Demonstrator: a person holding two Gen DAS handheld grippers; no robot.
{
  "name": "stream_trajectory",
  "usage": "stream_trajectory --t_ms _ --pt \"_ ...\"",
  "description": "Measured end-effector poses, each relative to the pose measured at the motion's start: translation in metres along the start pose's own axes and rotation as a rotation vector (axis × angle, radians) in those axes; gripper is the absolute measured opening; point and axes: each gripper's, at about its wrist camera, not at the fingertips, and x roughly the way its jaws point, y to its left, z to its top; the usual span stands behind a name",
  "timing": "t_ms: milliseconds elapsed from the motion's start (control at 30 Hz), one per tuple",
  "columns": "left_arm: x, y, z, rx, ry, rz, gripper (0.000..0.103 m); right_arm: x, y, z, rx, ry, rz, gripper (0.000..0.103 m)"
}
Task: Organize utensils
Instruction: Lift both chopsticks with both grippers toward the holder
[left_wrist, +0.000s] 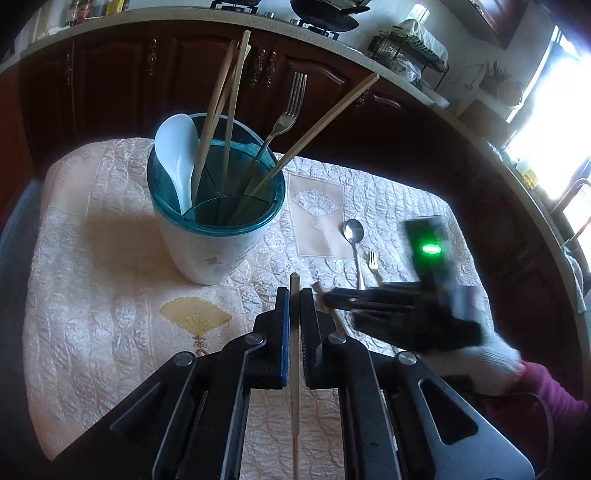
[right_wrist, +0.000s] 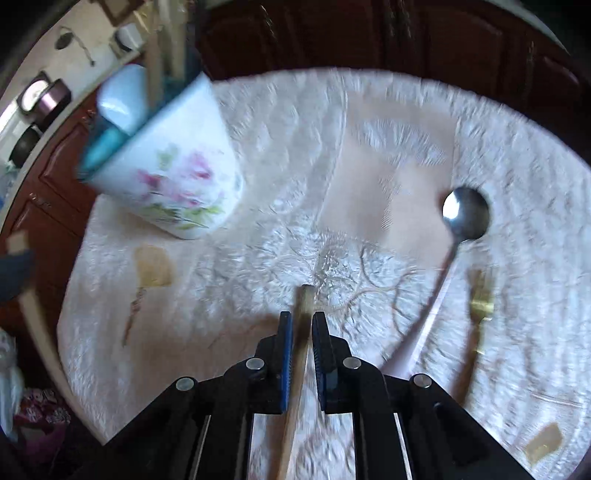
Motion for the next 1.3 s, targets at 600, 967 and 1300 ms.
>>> stream_trajectory --t_ms 600,967,1300 --pt "-0.045 -0.004 0.002 0.021 -0.073 -0.032 0.004 -0.137 0.005 -0.018 -0.016 -0.333 0.176 0.007" --pt "-0.079 -0.012 0.01 0.072 -0.118 -0.049 0.004 -0.223 0.027 -0.024 -0.063 -0.514 0.211 0.007" --pt "-0.123 0.004 0.054 0.054 -0.221 -0.058 0.004 -0.275 0.056 0.017 -0.1 -0.689 0.237 0.007"
